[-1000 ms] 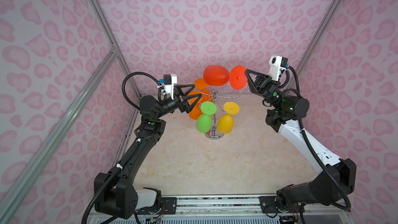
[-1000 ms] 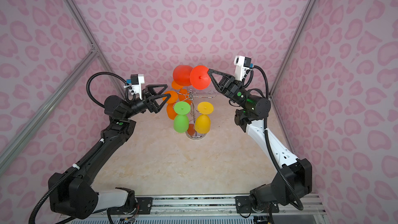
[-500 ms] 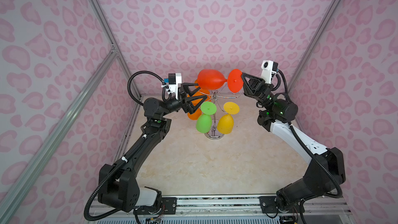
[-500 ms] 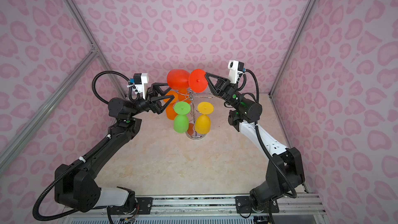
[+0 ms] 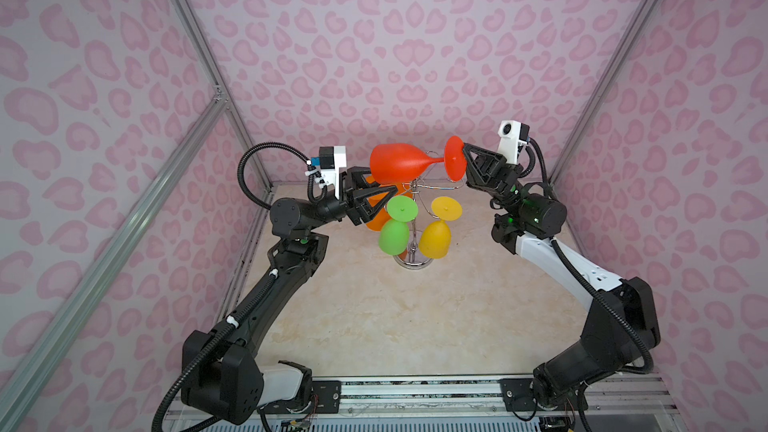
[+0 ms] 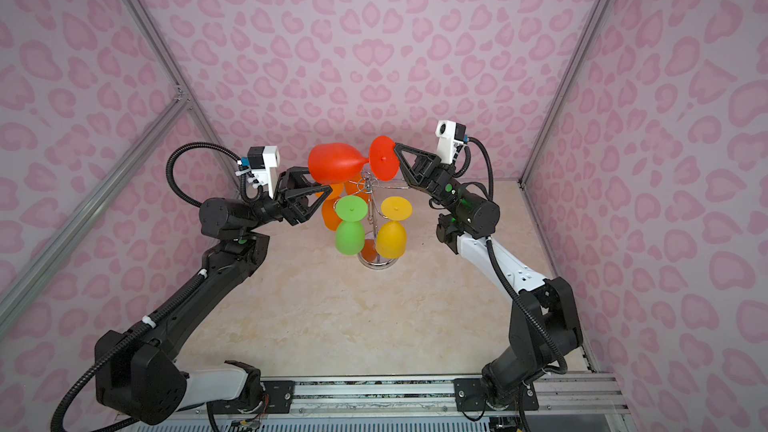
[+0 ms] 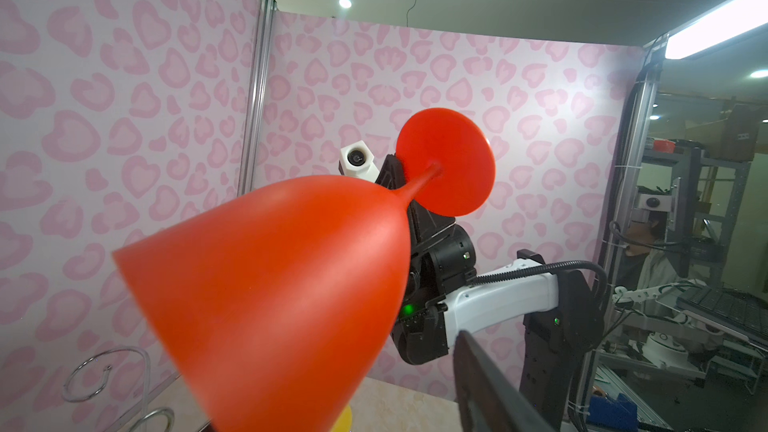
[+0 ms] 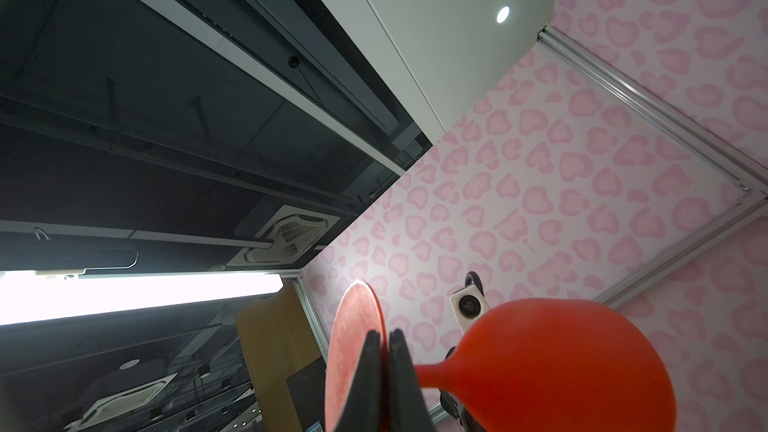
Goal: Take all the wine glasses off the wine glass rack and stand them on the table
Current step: 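Bring the red glass toward the left gripper while the left gripper reaches for its bowl, then close the left gripper on the red glass bowl and open the right gripper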
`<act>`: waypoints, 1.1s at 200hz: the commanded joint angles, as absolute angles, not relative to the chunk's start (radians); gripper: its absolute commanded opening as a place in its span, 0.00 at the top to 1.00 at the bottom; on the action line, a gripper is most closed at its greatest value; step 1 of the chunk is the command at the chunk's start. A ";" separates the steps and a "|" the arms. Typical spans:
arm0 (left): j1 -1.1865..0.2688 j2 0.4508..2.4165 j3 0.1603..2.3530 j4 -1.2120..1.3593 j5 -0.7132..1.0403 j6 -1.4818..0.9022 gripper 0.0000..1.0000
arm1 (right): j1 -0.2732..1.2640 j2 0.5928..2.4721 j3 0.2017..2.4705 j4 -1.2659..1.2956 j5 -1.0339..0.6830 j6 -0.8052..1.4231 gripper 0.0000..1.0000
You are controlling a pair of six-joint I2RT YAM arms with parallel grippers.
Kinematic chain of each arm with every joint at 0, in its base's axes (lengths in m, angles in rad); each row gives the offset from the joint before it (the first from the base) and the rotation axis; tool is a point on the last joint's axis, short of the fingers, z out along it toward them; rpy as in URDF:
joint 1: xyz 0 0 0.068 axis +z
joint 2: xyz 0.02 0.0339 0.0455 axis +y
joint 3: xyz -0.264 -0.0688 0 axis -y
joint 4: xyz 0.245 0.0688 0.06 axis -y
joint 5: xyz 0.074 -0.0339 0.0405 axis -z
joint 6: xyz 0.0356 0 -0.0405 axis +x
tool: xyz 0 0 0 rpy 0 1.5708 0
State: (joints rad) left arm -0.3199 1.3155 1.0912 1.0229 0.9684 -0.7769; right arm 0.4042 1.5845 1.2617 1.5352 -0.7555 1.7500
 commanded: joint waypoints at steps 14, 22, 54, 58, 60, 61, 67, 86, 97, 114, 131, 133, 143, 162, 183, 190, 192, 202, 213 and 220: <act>-0.322 1.278 1.072 1.065 0.976 -0.753 0.60 | 0.386 1.612 1.261 1.560 -0.790 1.768 1.00; -0.321 1.272 1.068 1.066 0.977 -0.749 0.66 | 0.379 1.620 1.263 1.559 -0.794 1.774 1.00; -0.322 1.249 1.052 1.060 0.964 -0.728 0.79 | 0.352 1.646 1.283 1.559 -0.821 1.792 1.00; -0.321 1.246 1.050 1.061 0.960 -0.726 0.80 | 0.349 1.650 1.284 1.558 -0.823 1.796 1.00; -0.322 1.245 1.049 1.061 0.958 -0.725 0.80 | 0.347 1.651 1.285 1.559 -0.824 1.797 1.00; -0.321 1.244 1.048 1.061 0.957 -0.724 0.80 | 0.345 1.652 1.285 1.561 -0.825 1.797 1.00; -0.321 1.241 1.045 1.062 0.952 -0.719 0.82 | 0.343 1.657 1.285 1.558 -0.827 1.801 1.00; -0.321 1.238 1.043 1.060 0.946 -0.711 0.92 | 0.330 1.672 1.286 1.561 -0.839 1.809 1.00; -0.320 1.241 1.047 1.058 0.946 -0.712 0.97 | 0.324 1.680 1.286 1.559 -0.850 1.809 1.00; -0.321 1.247 1.053 1.064 0.949 -0.712 0.98 | 0.321 1.690 1.288 1.559 -0.860 1.807 1.00; -0.321 1.253 1.061 1.068 0.952 -0.715 0.98 | 0.318 1.702 1.294 1.559 -0.871 1.807 0.96; -0.321 1.254 1.063 1.068 0.952 -0.715 0.98 | 0.318 1.704 1.294 1.559 -0.872 1.807 0.96; -0.321 1.257 1.067 1.069 0.956 -0.718 0.98 | 0.315 1.708 1.296 1.559 -0.876 1.806 0.93; -0.321 1.261 1.079 1.065 0.974 -0.718 0.98 | 0.300 1.713 1.301 1.560 -0.881 1.804 0.83; -0.321 1.261 1.096 1.051 1.010 -0.717 0.98 | 0.268 1.711 1.305 1.560 -0.891 1.804 0.66; -0.321 1.260 1.101 1.047 1.027 -0.715 0.98 | 0.254 1.709 1.307 1.558 -0.895 1.801 0.61; -0.321 1.259 1.102 1.045 1.032 -0.715 0.98 | 0.251 1.708 1.306 1.557 -0.897 1.801 0.60; -0.321 1.254 1.109 1.032 1.058 -0.710 0.98 | 0.226 1.702 1.308 1.550 -0.906 1.796 0.55; -0.322 1.245 1.115 1.016 1.084 -0.701 0.98 | 0.200 1.693 1.304 1.533 -0.910 1.786 0.50; -0.322 1.238 1.117 1.000 1.097 -0.692 0.98 | 0.181 1.685 1.296 1.516 -0.913 1.774 0.48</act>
